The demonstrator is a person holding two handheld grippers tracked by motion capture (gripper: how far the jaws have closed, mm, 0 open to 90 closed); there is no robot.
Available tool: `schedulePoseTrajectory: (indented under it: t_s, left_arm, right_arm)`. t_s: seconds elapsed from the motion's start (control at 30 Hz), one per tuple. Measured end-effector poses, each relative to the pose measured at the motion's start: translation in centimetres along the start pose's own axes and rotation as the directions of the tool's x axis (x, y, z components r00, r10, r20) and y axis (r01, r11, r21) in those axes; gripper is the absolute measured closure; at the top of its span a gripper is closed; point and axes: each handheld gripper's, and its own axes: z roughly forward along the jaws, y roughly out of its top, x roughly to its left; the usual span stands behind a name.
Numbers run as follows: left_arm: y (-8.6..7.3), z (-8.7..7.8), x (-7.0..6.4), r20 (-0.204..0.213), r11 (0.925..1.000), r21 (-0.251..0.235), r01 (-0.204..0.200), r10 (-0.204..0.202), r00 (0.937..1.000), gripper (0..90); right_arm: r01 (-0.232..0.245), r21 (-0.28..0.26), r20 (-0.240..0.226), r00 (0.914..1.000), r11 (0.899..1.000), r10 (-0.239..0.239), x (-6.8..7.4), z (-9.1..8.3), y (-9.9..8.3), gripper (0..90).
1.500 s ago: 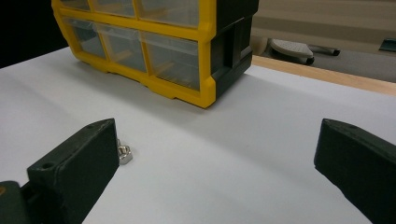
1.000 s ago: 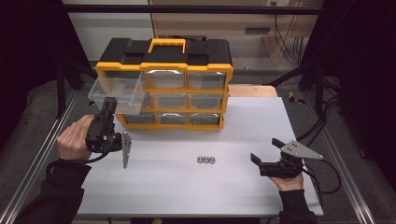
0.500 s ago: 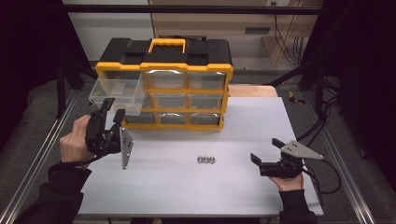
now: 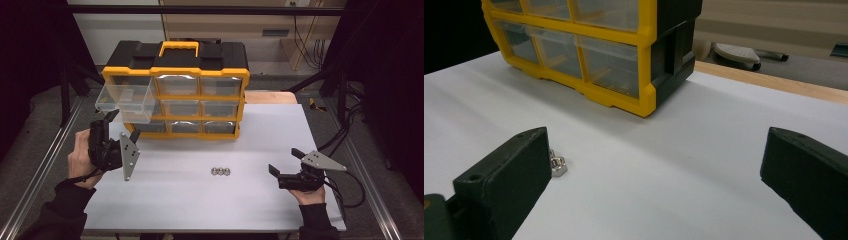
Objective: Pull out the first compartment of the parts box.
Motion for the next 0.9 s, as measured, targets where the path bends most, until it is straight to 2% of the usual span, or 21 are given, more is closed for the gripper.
schedulePoseTrajectory:
  t_s: [0.03,0.07,0.17,0.23,0.27,0.37,0.47,0.57,0.6,0.63,0.67,0.7,0.73,0.8,0.83,0.87,0.9]
  left_arm:
    - [0.0,0.0,0.0,0.018,0.9993,-0.002,0.037,-0.037,0.9991,17.4]
    - [-0.1,-0.2,0.2,0.034,0.9983,0.006,0.058,-0.058,0.9977,16.6]
    - [-0.4,-0.4,0.3,0.087,0.9889,0.02,0.147,-0.148,0.9851,14.8]
    - [-0.7,-0.6,0.4,0.117,0.979,0.027,0.202,-0.204,0.972,13.9]
    - [-0.8,-0.7,0.5,0.131,0.972,0.029,0.233,-0.235,0.9632,13.7]
    - [-1.3,-1.0,0.6,0.177,0.9447,0.037,0.326,-0.327,0.9282,13.0]
    - [-1.7,-1.3,0.7,0.207,0.916,0.04,0.399,-0.398,0.8935,11.7]
    - [-2.2,-1.5,0.7,0.241,0.8811,0.049,0.47,-0.467,0.8504,10.7]
    - [-2.2,-1.5,0.7,0.241,0.8811,0.049,0.47,-0.467,0.8504,10.4]
    - [-2.4,-1.5,0.7,0.251,0.8705,0.054,0.489,-0.486,0.837,10.4]
    - [-2.7,-1.5,0.5,0.262,0.8511,0.063,0.521,-0.518,0.8142,9.8]
    - [-2.9,-1.5,0.4,0.269,0.841,0.066,0.537,-0.533,0.8021,9.7]
    - [-3.0,-1.4,0.3,0.276,0.828,0.069,0.557,-0.552,0.7869,9.6]
    - [-3.3,-1.3,0.0,0.293,0.8091,0.08,0.582,-0.577,0.7622,9.4]
    - [-3.5,-1.3,-0.2,0.298,0.8079,0.086,0.583,-0.579,0.7585,9.3]
    - [-3.5,-1.3,-0.2,0.298,0.8079,0.086,0.583,-0.579,0.7585,9.3]
    - [-3.7,-1.2,-0.7,0.306,0.7996,0.093,0.593,-0.59,0.747,9.1]
  right_arm:
    - [-0.003,0.001,-0.002,1.0,1.0,0.003,0.0,0.0,0.0,0.5]
    - [-0.002,0.0,0.0,1.0,1.0,0.002,0.0,0.0,0.0,0.5]
    - [-0.002,-0.001,-0.001,1.0,1.0,0.002,0.0,-0.1,0.0,0.5]
    - [-0.002,-0.001,-0.001,1.0,1.0,0.002,0.0,-0.1,0.0,0.5]
    - [-0.001,0.0,-0.002,1.0,1.0,0.001,0.0,-0.1,0.0,0.5]
    - [-0.001,0.002,-0.003,1.0,1.0,0.001,0.0,-0.1,0.0,0.5]
    - [0.0,0.0,-0.004,1.0,1.0,0.0,0.0,-0.1,0.0,0.5]
    - [-0.003,0.003,-0.006,1.0,1.0,0.003,0.1,-0.1,0.0,0.5]
    - [-0.005,0.003,-0.008,1.0,1.0,0.005,0.1,-0.1,0.0,0.5]
    - [-0.005,0.003,-0.008,1.0,1.0,0.005,0.1,-0.1,0.0,0.5]
    - [0.001,0.0,-0.007,1.0,1.0,-0.001,0.1,0.0,0.0,0.5]
    - [0.001,0.002,-0.008,1.0,1.0,-0.001,0.1,0.0,0.0,0.5]
    - [0.003,0.003,-0.009,1.0,1.0,-0.003,0.1,0.0,0.0,0.5]
    - [0.001,0.002,-0.011,0.9999,1.0,-0.001,0.1,0.0,0.0,0.5]
    - [-0.001,0.003,-0.008,1.0,1.0,0.001,0.1,0.0,0.0,0.5]
    - [-0.001,0.003,-0.008,1.0,1.0,0.001,0.1,0.0,0.0,0.5]
    - [0.0,0.0,-0.009,1.0,1.0,0.0,0.1,0.0,0.0,0.5]
